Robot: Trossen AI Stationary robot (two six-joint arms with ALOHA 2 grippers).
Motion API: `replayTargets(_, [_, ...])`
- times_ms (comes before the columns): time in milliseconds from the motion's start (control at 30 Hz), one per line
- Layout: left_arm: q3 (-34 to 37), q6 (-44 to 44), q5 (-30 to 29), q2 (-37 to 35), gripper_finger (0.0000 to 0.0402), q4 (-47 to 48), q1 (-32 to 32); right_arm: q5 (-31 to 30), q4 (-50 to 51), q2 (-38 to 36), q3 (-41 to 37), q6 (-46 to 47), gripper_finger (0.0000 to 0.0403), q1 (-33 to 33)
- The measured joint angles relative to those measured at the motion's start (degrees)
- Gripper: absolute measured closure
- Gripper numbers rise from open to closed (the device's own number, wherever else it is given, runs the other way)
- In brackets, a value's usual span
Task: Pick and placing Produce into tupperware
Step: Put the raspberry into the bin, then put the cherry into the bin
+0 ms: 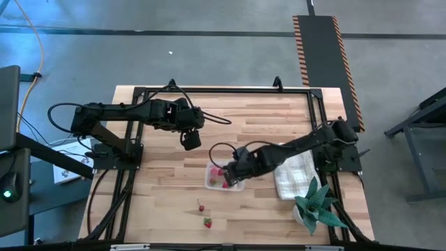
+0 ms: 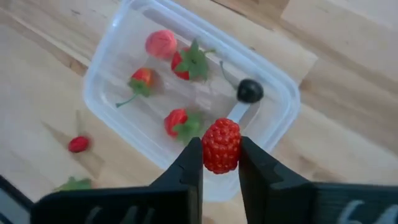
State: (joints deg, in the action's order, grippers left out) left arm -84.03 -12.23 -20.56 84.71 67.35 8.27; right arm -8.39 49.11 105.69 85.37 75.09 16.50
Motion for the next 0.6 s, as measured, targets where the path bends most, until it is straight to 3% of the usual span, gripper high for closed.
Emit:
replayTargets(267, [0.0, 0.0, 0.0, 0.0, 0.0151, -0.2, 0.0, 4.1, -3.1, 3.0, -0.1, -8.2, 0.0283, -2.8])
replayTargets(600, [0.0, -1.2, 0.1, 0.0, 0.0151, 0.3, 0.0, 5.9, -2.9, 4.6, 0.1, -13.5, 0.027, -3.1])
